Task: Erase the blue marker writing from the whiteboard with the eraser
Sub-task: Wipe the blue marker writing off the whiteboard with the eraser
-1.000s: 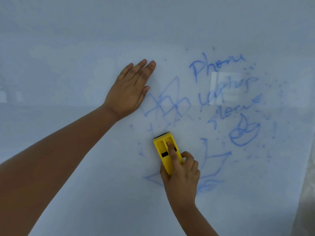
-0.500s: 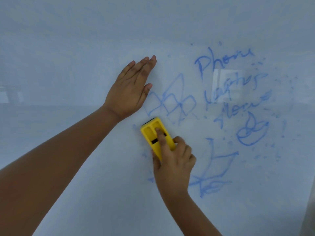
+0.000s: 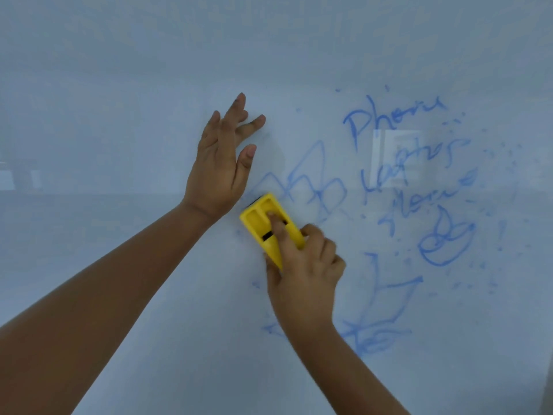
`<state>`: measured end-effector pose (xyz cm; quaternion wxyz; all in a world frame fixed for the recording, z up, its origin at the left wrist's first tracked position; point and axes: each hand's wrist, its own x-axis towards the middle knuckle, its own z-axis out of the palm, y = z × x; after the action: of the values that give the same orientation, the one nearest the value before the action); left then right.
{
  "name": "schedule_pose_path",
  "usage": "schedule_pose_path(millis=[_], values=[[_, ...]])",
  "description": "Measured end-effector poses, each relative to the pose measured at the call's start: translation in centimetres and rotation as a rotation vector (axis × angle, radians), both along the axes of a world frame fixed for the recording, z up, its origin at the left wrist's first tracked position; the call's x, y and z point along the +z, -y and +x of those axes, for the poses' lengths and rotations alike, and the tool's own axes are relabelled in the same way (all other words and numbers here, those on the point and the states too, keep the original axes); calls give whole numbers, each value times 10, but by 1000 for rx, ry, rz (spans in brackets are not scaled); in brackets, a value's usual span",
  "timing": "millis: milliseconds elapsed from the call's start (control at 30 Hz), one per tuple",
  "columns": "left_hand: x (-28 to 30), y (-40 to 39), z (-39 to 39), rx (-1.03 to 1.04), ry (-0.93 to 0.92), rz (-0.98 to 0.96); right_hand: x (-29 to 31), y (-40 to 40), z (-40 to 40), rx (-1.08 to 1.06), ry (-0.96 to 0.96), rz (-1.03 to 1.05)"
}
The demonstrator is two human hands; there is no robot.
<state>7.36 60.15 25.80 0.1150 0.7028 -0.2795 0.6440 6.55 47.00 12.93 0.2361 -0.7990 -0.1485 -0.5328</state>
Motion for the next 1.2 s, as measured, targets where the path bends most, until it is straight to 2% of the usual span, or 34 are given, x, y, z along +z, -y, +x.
schedule_pose_path(millis=[133,233,333,400,567,700,800,933,1067,1200], values=[[1,1,-2,-125,-22,-59,-39,0,-8,96,-2,-183],[-1,1,-2,-146,-26,-63,-29,26,2,102,-14,-74],[-1,0,-1,-163,-38,-77,14,30,9,66,8,61],[1,-1,-2,-182,-45,-110,34,18,7,69,42,72],[4,-4,1,-212,-25,-153,21,-3,-4,45,47,-80],[4,-4,2,-204,-19,-157,0,15,-3,70,60,-229],[3,-3,1,-204,-13,-155,23,31,3,13,63,-135],[4,-2,1,-212,-22,-160,48,9,-1,39,76,-73],[4,-6,2,-218,-33,-158,25,-8,-7,73,49,-99],[4,-5,1,-211,-42,-161,-7,7,-6,86,38,-220]])
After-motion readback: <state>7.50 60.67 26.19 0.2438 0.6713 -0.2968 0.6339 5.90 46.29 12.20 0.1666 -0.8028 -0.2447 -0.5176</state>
